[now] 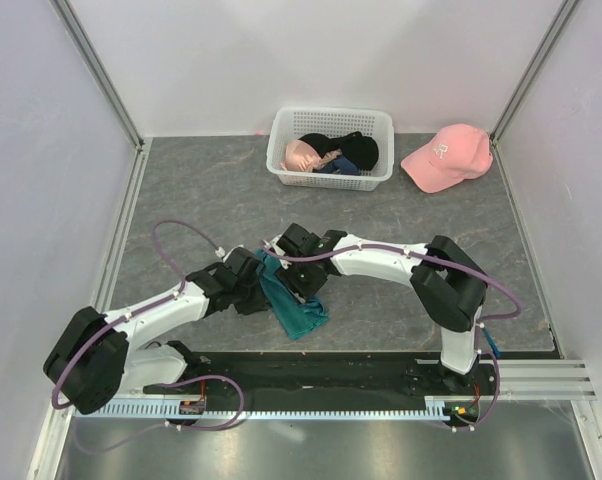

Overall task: Fold the napkin into a case and place the utensils inside
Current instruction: Smooth out the smaller rectangle-folded napkin at the center of the board.

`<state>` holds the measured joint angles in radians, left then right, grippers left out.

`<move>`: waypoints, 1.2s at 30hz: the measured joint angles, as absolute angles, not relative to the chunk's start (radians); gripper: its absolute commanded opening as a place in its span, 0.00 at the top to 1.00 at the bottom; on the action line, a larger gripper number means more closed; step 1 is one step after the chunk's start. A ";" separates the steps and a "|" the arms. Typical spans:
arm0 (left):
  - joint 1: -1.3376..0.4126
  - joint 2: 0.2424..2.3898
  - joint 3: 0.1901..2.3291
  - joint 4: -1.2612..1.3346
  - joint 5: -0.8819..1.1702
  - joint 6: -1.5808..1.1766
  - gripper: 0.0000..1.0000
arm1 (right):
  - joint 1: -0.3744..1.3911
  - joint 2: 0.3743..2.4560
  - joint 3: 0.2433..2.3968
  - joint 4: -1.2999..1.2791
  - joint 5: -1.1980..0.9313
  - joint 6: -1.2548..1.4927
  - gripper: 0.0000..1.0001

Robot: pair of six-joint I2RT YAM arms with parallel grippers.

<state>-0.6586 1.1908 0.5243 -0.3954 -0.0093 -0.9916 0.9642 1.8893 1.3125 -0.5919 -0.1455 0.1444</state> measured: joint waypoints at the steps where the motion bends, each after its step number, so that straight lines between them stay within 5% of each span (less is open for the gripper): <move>1: -0.659 1.186 0.519 -0.395 -0.014 -0.998 0.76 | 0.968 1.893 1.312 -0.591 -0.139 0.144 0.50; 25: -0.665 1.182 0.457 -0.303 -0.018 -1.052 0.83 | 1.048 1.919 1.341 -0.599 -0.046 0.162 0.47; 36: -0.670 1.125 0.447 -0.326 -0.017 -1.054 0.83 | 1.048 1.946 1.343 -0.596 -0.015 0.171 0.66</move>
